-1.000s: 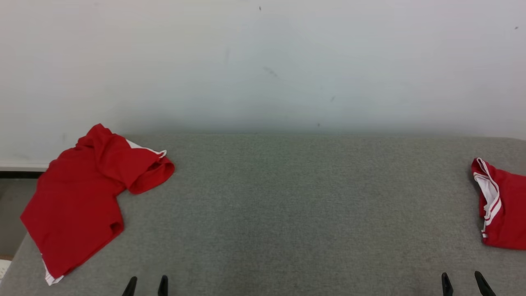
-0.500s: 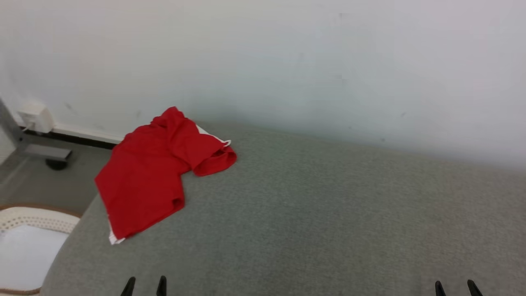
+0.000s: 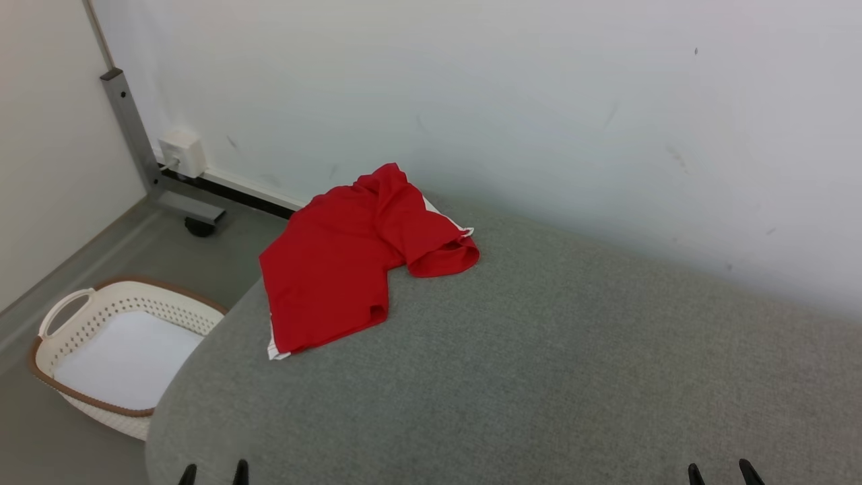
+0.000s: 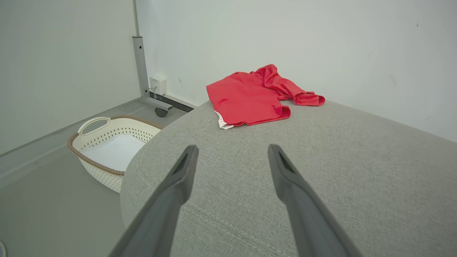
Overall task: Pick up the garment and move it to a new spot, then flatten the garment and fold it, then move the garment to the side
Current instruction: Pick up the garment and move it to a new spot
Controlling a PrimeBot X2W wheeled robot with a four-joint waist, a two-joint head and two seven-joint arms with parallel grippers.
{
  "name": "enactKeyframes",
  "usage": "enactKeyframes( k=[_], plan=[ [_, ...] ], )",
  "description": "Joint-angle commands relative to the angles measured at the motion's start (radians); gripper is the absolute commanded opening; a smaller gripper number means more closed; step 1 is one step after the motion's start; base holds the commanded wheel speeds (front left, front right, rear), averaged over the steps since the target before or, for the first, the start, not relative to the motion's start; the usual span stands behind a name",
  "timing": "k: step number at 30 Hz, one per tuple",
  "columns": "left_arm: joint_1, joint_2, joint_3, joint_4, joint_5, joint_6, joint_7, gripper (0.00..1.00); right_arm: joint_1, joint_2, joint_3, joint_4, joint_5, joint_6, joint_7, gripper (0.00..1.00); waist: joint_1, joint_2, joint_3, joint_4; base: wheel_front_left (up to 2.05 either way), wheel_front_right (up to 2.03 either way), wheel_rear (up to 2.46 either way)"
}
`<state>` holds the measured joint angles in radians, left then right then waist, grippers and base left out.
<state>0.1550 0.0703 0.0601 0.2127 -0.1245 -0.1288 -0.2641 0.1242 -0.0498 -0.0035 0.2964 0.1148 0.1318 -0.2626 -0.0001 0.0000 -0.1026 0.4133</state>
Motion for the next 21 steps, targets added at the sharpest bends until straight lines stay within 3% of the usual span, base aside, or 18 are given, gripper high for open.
enactKeyframes(
  k=[1, 6, 15, 21],
  plan=[
    [-0.011, 0.003, 0.007, 0.004, -0.017, -0.002, 0.000, 1.00, -0.008, -0.002, -0.004, 0.004, -0.008, -0.002, -0.002, 1.00, 0.0001, 0.0000, 0.010, -0.002, 0.00, 0.00, 0.00],
    [-0.118, 0.069, 0.019, 0.028, -0.084, -0.003, 0.000, 1.00, -0.014, -0.002, -0.021, -0.001, -0.052, -0.002, -0.002, 1.00, 0.0001, 0.0000, 0.062, -0.024, 0.00, 0.00, 0.00],
    [-0.488, 0.213, -0.043, 0.136, -0.233, -0.002, 0.035, 1.00, -0.144, -0.048, -0.074, -0.067, -0.158, -0.002, 0.000, 1.00, 0.0001, 0.0000, 0.328, -0.092, 0.00, 0.00, 0.00],
    [-0.779, 0.287, -0.111, 0.302, -0.327, -0.001, 0.073, 1.00, -0.223, -0.102, -0.106, -0.174, -0.196, -0.002, 0.053, 1.00, 0.0001, 0.0000, 0.499, -0.133, 0.00, 0.00, 0.00]
  ],
)
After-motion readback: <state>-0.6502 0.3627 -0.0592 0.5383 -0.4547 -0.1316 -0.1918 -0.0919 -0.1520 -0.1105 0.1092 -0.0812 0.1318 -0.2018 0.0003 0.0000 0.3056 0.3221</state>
